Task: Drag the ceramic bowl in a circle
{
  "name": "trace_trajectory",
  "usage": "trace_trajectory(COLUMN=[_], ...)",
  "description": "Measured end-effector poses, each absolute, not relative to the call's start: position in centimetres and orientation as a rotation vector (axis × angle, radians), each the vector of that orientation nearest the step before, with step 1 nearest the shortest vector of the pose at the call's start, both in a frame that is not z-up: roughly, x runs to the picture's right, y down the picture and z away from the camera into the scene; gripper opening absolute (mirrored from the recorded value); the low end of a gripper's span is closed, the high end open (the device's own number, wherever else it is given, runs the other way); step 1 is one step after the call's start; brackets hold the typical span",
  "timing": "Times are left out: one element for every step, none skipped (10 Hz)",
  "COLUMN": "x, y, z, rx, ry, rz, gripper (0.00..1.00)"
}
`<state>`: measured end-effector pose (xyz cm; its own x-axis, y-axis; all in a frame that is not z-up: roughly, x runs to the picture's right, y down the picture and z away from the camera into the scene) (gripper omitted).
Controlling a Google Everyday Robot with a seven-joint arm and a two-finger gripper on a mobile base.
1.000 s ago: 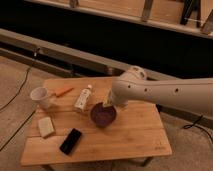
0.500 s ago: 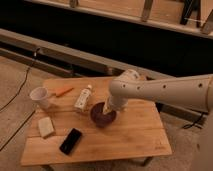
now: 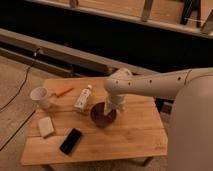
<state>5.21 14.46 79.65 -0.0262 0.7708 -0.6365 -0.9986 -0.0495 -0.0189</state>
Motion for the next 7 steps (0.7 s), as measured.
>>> trace_trajectory(x=[5.6, 5.9, 6.1, 6.2, 6.1, 5.9, 5.6], y=[14.8, 15.0, 15.2, 15.4, 15.6, 15.9, 16.0], z=[79.9, 80.1, 80.3, 80.5, 80.7, 81.0, 81.2], rx=[-0.578, -0.583, -0.589, -0.596, -0.605, -0.617, -0.626], ry=[0.523, 0.525, 0.525, 0.525, 0.524, 0.523, 0.522], rz=[1.558, 1.568, 1.576, 1.579, 1.581, 1.579, 1.578], gripper=[0.65, 0.65, 0.65, 0.65, 0.65, 0.65, 0.65])
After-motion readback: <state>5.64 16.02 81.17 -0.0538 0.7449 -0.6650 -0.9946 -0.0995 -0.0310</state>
